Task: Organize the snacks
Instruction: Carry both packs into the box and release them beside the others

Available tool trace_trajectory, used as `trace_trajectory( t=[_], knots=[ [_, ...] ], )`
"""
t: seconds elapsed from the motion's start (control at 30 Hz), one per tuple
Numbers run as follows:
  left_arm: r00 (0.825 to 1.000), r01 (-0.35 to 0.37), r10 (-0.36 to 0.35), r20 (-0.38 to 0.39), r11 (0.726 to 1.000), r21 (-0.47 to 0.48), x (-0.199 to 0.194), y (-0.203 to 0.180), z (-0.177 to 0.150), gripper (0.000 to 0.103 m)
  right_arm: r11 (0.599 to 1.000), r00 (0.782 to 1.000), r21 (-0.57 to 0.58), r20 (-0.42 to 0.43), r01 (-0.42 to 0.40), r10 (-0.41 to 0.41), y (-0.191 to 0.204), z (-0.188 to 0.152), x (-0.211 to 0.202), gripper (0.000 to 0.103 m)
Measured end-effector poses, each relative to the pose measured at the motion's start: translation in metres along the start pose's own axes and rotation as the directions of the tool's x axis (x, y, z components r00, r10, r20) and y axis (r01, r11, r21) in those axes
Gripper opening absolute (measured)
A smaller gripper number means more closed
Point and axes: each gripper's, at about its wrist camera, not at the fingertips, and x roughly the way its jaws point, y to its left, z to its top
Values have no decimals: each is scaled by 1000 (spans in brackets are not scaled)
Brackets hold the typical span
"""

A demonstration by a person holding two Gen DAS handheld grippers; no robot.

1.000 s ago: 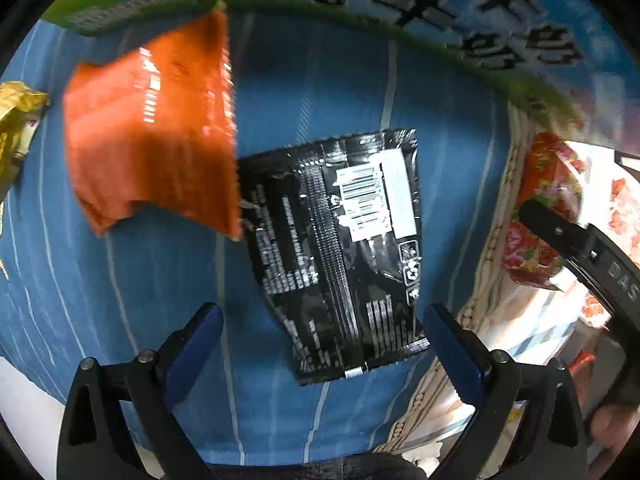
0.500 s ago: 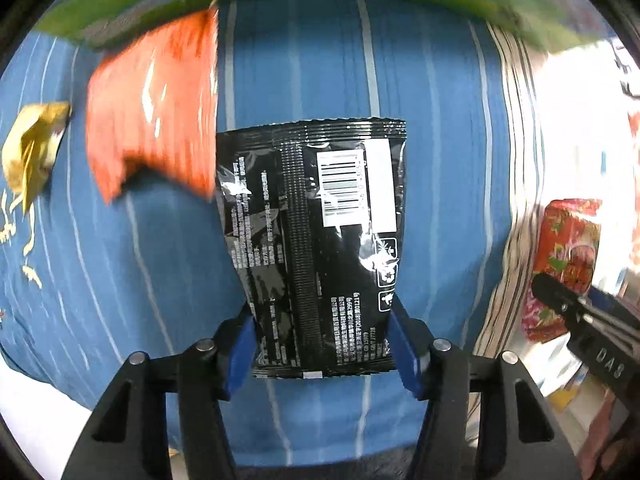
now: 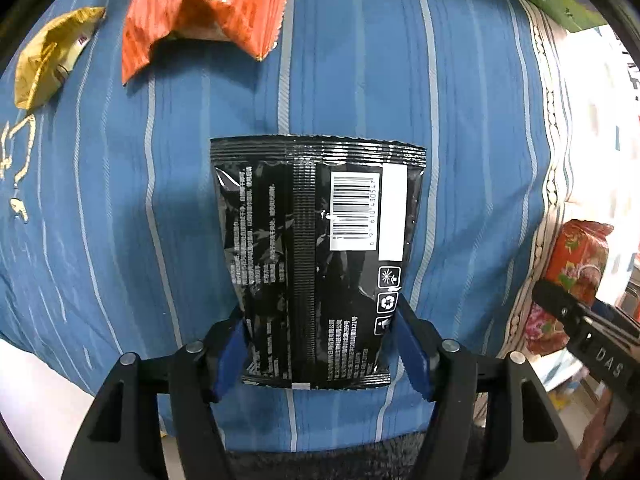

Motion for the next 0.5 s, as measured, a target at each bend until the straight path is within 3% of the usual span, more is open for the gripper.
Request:
trace_trajectory(
  t=[0.07, 0.3, 0.5],
  knots=[
    [1000, -25, 25, 20, 999, 22, -2, -6, -5, 58, 1000, 1000, 3, 13, 17, -17, 3, -2, 0, 56],
    [994, -37, 31, 105, 998, 55, -20, -24, -32, 56, 1000, 999, -23, 45, 8, -7, 26, -15, -17, 49],
    [957, -92, 63, 284, 992, 91, -75, -41, -65, 56, 995, 991, -99, 129, -21, 34, 28, -24, -65, 48]
  ],
)
